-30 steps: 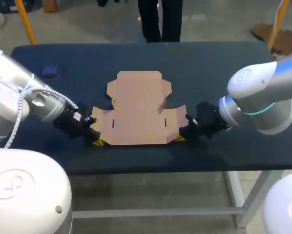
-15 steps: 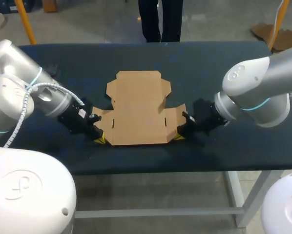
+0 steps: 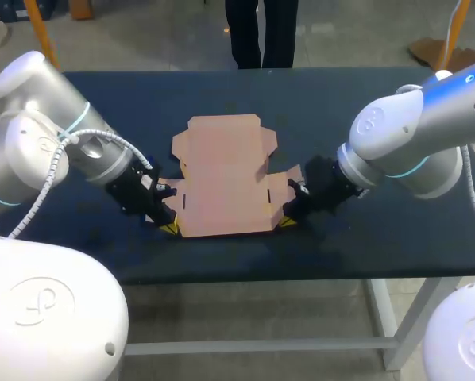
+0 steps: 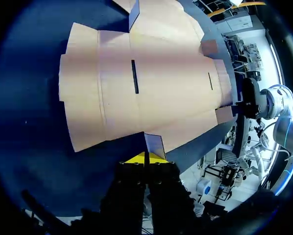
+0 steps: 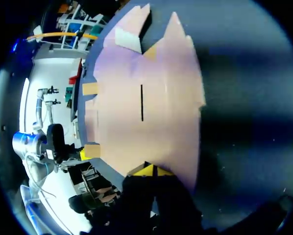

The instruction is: Assemble the packaging by folding the flat box into shape, placing the metal phone stand inside, and closing the box properly

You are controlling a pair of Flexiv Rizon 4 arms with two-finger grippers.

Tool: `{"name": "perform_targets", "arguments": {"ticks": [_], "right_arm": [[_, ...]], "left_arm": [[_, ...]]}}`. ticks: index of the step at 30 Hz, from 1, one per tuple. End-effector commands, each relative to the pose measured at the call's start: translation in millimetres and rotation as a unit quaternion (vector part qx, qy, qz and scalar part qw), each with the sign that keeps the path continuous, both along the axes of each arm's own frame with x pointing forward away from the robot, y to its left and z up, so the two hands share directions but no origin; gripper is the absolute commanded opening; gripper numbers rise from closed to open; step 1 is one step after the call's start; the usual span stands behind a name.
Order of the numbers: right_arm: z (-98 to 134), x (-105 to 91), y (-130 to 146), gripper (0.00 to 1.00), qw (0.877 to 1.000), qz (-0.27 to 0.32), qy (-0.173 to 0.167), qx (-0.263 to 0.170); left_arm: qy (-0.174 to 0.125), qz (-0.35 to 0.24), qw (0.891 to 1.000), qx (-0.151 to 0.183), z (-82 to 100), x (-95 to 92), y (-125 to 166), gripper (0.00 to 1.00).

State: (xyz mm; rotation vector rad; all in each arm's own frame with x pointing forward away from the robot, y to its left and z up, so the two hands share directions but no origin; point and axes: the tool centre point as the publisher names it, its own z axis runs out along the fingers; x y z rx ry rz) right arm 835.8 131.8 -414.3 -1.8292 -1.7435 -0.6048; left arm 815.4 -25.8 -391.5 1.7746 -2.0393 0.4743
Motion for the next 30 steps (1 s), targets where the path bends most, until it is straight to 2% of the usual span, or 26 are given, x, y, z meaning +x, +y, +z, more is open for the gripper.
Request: {"name": "perform_targets", "arguments": {"ticks": [1,11,18,30], "right_arm": [[2,1.7,3,0.00,1.000,0.002,0.004,-0.010],[-2,-7.3,-5,0.00,1.000,-0.015,0.010,-0.007],[-2,-9.7,-13,0.00,0.999,-0.033,0.019,0.014],[8,-11.6,-9,0.00,1.000,-0.027,0.004,0.007]], "left_arm": [[0.002,-0.001,1.000,0.012,1.4,1.8,-3,0.00],[0.004,0.011,1.000,0.005,-2.0,1.5,2,0.00],[0.007,0.014,1.000,0.000,-4.5,0.6,3,0.00],[0.002,0.017,1.000,0.003,-1.9,-2.6,5,0.00]]}}
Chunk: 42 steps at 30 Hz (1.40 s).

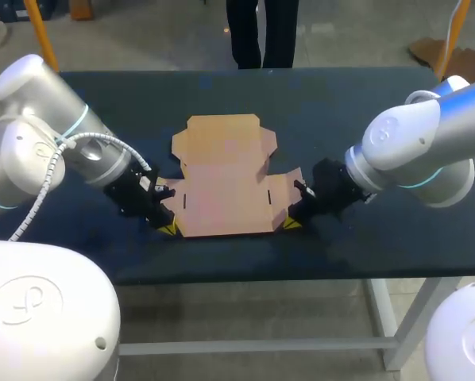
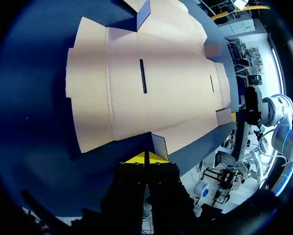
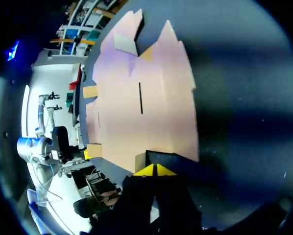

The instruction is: Assemble the packaging by folding the flat box into shape, placing the metal phone stand inside, and closing the box properly

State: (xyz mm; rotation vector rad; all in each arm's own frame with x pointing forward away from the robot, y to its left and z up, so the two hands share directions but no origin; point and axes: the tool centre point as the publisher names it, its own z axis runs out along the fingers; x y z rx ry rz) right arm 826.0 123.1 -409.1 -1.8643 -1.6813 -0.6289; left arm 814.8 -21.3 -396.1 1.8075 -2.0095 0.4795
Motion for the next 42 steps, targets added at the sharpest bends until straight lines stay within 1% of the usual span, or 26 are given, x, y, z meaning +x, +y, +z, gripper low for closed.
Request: {"name": "perform_targets", "arguments": {"ticks": [1,8,15,27,42], "right_arm": [[4,-1.8,0,0.00,1.000,-0.001,-0.003,-0.003],[10,3.7,4,0.00,1.000,0.005,-0.012,-0.014],[11,7.7,14,0.00,0.999,0.020,-0.014,-0.032],[11,8.2,20,0.00,0.998,0.030,-0.012,-0.048],[8,8.4,28,0.00,0.997,0.042,-0.011,-0.066]], "left_arm": [[0.000,0.001,1.000,0.004,2.7,-2.1,0,0.00],[-0.004,-0.005,1.000,0.011,6.1,-3.2,-2,0.00],[-0.003,-0.013,1.000,0.021,7.0,-2.0,-8,0.00],[-0.002,-0.032,0.999,0.032,7.2,1.4,-21,0.00],[-0.007,-0.045,0.998,0.041,6.3,-2.1,-35,0.00]]}}
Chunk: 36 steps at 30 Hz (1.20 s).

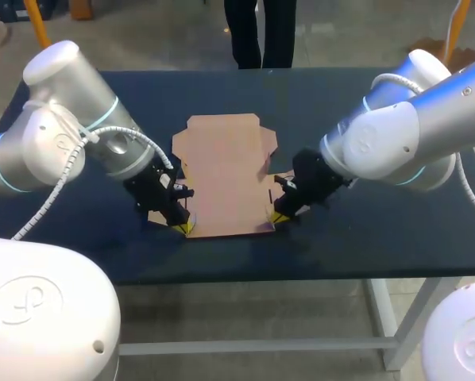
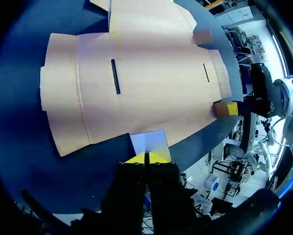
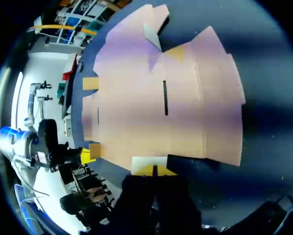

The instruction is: Assemble the packaging by folding the flat box into shape, placing the metal phone stand inside, and closing the box properly

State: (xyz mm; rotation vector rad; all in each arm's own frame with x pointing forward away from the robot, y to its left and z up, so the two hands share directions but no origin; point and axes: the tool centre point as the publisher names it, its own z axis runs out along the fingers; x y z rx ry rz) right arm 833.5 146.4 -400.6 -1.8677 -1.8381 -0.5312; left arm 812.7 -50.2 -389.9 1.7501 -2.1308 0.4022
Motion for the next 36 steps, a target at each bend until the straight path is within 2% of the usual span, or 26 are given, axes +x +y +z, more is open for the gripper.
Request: {"name": "perform_targets", "arguments": {"ticks": [1,30,36], "right_arm": [[-1,0.8,5,0.00,1.000,0.002,0.002,-0.007],[-11,-6.5,14,0.00,0.999,0.011,-0.012,-0.037],[-11,-6.8,14,0.00,0.999,0.011,-0.015,-0.043]], "left_arm": [[0.000,-0.001,1.000,0.006,-0.1,-0.1,-7,0.00],[-0.034,0.020,0.999,0.014,-14.1,-6.9,-16,0.00],[-0.050,0.029,0.998,0.020,-14.9,-7.4,-17,0.00]]}}
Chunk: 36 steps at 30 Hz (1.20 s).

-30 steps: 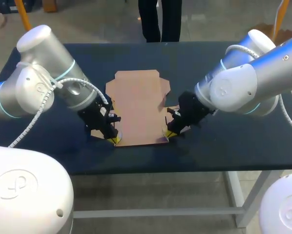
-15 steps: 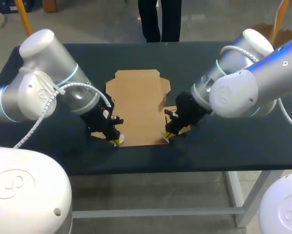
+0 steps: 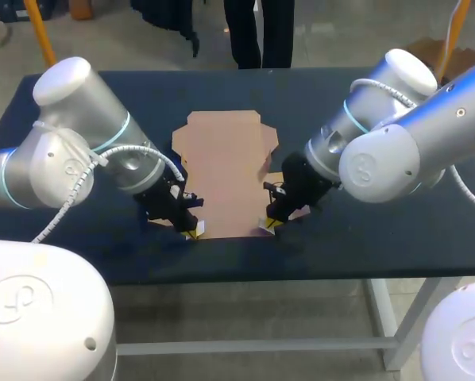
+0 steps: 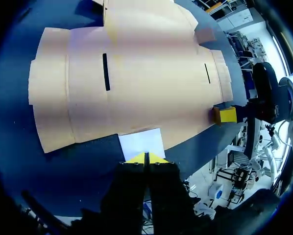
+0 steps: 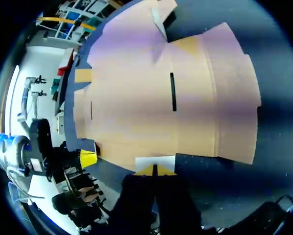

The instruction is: Assemble the packaging by folding the flat box into shape, placing the metal phone stand inside, and closing the box properly

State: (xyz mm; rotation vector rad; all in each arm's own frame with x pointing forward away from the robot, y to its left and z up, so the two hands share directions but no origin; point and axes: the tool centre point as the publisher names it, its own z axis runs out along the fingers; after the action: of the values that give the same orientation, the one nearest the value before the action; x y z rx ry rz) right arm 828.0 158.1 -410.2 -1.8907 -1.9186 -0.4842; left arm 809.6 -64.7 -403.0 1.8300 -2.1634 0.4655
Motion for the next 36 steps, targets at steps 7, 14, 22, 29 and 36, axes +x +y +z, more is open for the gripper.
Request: {"name": "perform_targets", "arguments": {"ticks": [7,14,22,29,36], "right_arm": [[-2,-0.6,5,0.00,1.000,-0.008,-0.010,-0.020],[-4,-0.6,7,0.00,0.999,-0.010,-0.017,-0.030],[-8,-1.2,10,0.00,0.998,-0.018,-0.026,-0.048],[-12,-1.6,11,0.00,0.997,-0.024,-0.032,-0.061],[-17,0.0,12,0.00,0.997,-0.028,-0.031,-0.070]], "left_arm": [[-0.041,0.013,0.999,0.016,-1.8,-6.1,-5,0.00],[-0.059,0.022,0.998,0.023,-2.3,-6.4,-6,0.00],[-0.084,0.024,0.995,0.039,-4.1,-7.3,-10,0.00],[-0.096,0.024,0.994,0.052,-7.4,-5.4,-14,0.00],[-0.104,0.028,0.992,0.067,-12.5,-1.3,-17,0.00]]}}
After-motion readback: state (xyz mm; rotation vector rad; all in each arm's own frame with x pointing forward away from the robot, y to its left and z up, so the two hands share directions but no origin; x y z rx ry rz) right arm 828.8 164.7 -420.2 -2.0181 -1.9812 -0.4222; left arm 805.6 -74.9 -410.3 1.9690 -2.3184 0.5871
